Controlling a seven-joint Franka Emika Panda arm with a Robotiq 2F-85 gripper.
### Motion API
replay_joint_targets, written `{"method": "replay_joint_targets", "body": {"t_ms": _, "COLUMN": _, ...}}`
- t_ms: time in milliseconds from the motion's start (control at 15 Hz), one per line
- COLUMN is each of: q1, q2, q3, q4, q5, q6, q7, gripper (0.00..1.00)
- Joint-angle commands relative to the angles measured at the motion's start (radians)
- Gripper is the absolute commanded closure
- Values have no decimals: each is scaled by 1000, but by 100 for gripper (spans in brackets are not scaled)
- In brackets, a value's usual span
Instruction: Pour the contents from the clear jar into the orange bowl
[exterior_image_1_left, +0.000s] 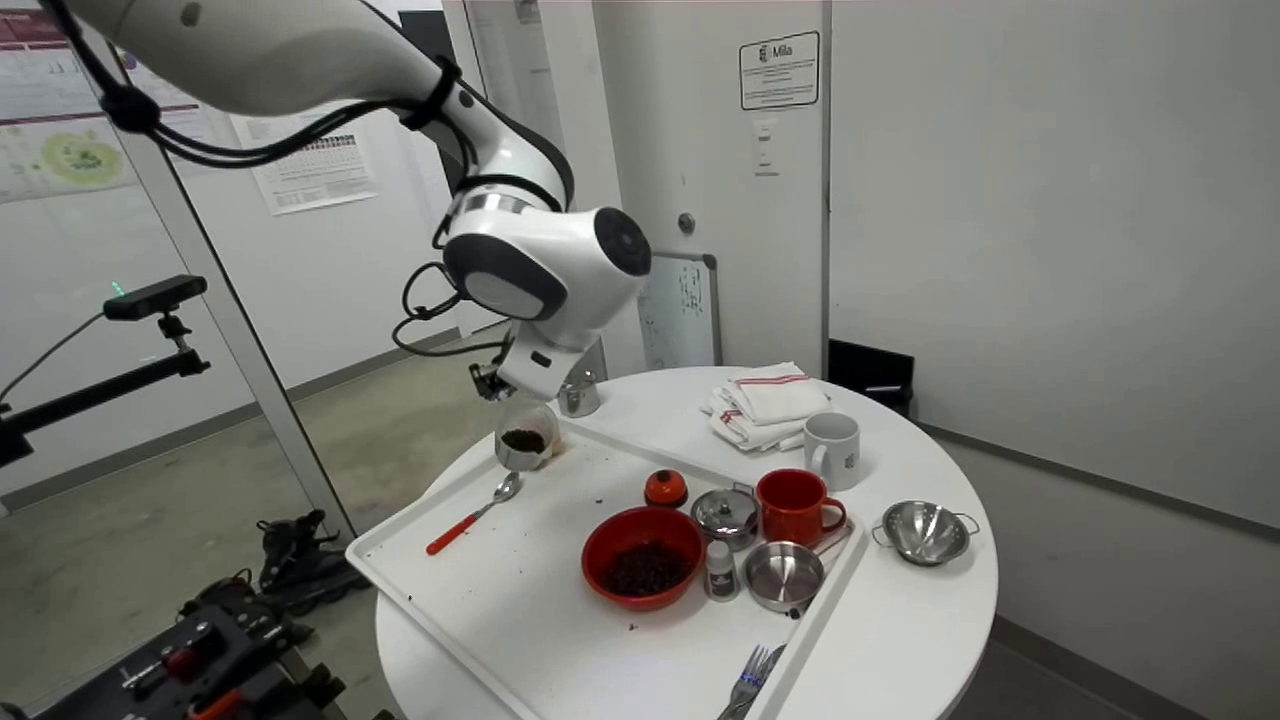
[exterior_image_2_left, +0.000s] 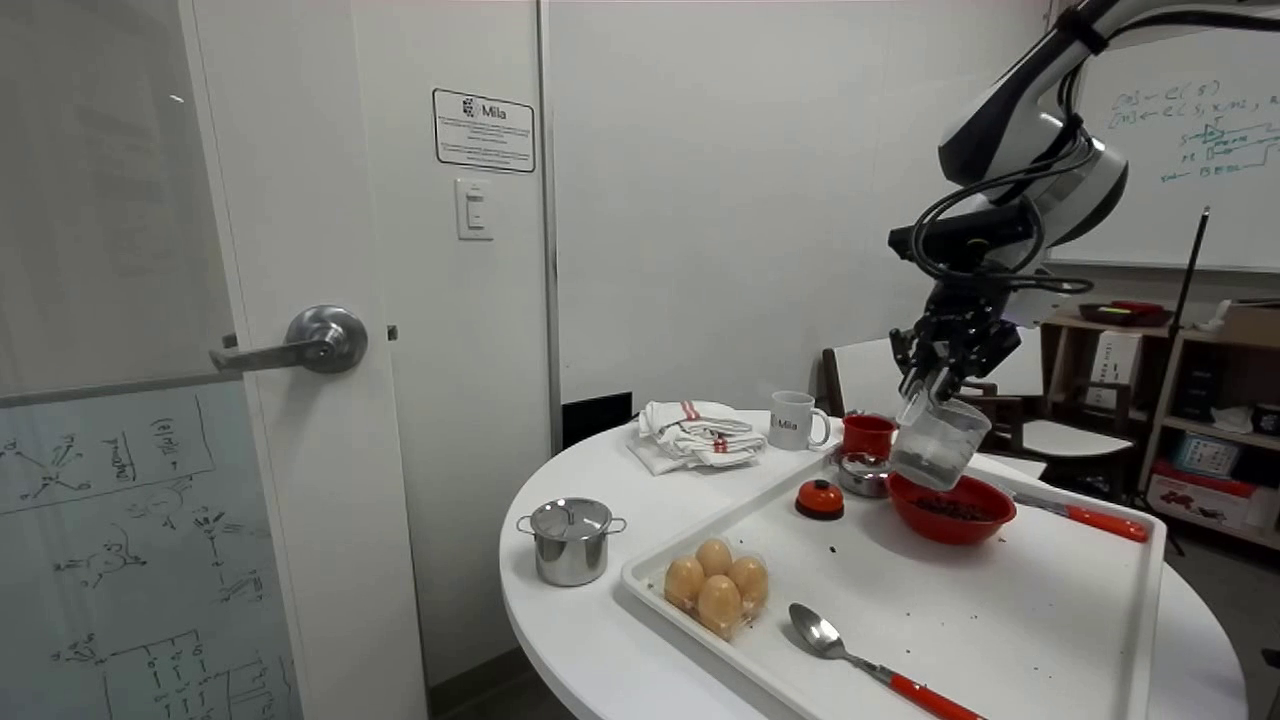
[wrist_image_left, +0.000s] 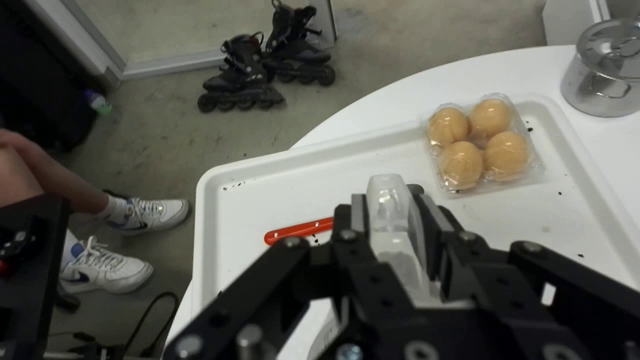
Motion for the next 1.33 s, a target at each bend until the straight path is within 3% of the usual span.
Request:
{"method": "replay_joint_targets", "body": {"t_ms": 0, "q1": -57, "q2": 44, "q3": -41, "q4": 21, "q5": 155, "q6": -103, "q7": -66, "gripper": 89}}
{"method": "replay_joint_targets", "body": {"t_ms": 467, "q1": -141, "q2": -12, "q3": -124, "q4": -87, "q5": 370, "q6": -284, "q7": -350, "gripper": 89}}
{"method": "replay_joint_targets", "body": {"t_ms": 1133, "q1": -236, "q2": 11, "q3": -248, "q4": -193, "q5": 339, "q6": -639, "q7": -750, "gripper": 89}}
{"method": "replay_joint_targets", "body": {"t_ms": 1267, "q1": -234, "q2": 24, "q3": -258, "q4": -172, "q5": 351, "q6": -667, "q7": -746, "gripper": 89}}
